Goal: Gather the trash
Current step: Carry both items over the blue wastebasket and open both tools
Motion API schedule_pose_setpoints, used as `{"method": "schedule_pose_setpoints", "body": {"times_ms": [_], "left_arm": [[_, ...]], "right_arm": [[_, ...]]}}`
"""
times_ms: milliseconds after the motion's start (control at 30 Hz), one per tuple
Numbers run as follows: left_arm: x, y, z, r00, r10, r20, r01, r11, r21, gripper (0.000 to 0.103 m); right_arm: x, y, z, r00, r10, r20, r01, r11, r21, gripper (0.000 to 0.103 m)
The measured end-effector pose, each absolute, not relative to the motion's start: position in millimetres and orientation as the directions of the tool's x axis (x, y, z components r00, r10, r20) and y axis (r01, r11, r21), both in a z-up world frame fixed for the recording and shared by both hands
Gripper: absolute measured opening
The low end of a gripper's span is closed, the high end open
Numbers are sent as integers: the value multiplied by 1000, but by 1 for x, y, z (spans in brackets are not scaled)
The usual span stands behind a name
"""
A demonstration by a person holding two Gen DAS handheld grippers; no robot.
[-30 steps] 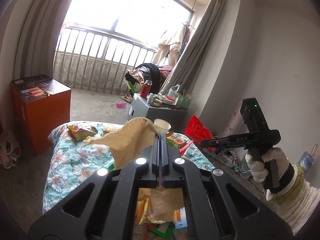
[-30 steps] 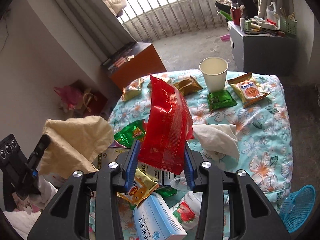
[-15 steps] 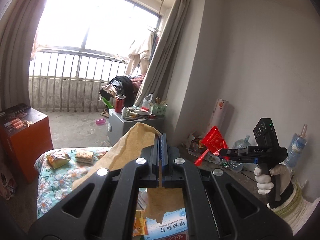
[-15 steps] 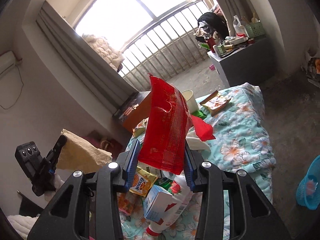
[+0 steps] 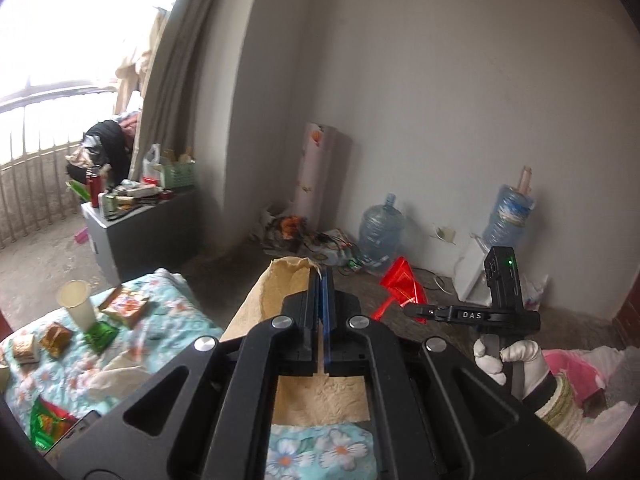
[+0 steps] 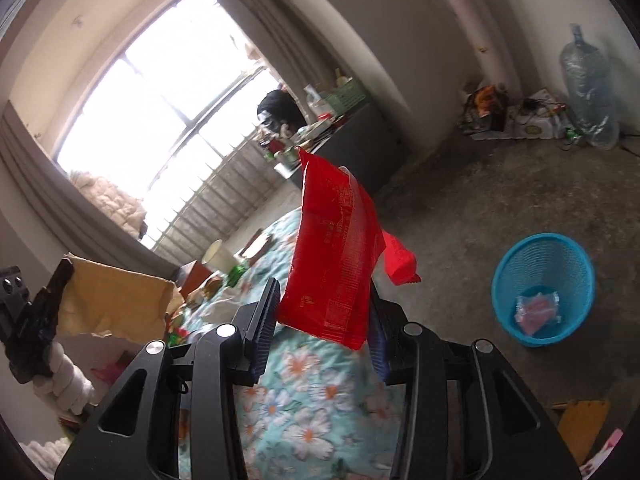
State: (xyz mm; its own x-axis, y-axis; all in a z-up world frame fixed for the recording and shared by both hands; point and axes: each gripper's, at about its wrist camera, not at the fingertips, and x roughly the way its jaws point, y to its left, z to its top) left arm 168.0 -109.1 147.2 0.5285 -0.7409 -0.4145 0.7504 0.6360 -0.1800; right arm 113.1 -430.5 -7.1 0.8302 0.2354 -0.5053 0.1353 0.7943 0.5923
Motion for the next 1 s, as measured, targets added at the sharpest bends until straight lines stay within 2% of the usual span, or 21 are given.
{"method": "schedule_pose_setpoints", "body": {"times_ms": [167,300,467,733,1000], "left_arm": [[207,-236,102,326,-753,-572,828,519,-211,0],[237,-335,42,194,-684,-703,843,482,-237,0],[259,-432,-44,109,-569,-815,851,477,-220,0],[291,-529,-157,89,-438,-895,845,509,-165,0],[315,-560,-210,108,-417,-902,845,517,-137,0]], "right_arm": [[98,-495,-47,840,131,-527,279,730,624,40],[98,-537,-98,812,95,-576,379,666,643,40],[111,-572,-163,762,105,-639,466,597,653,40],[141,-613,-242,699,175,-694,543,501,674,40],[185,-629,-280,628,212,-749,571,527,629,41]]}}
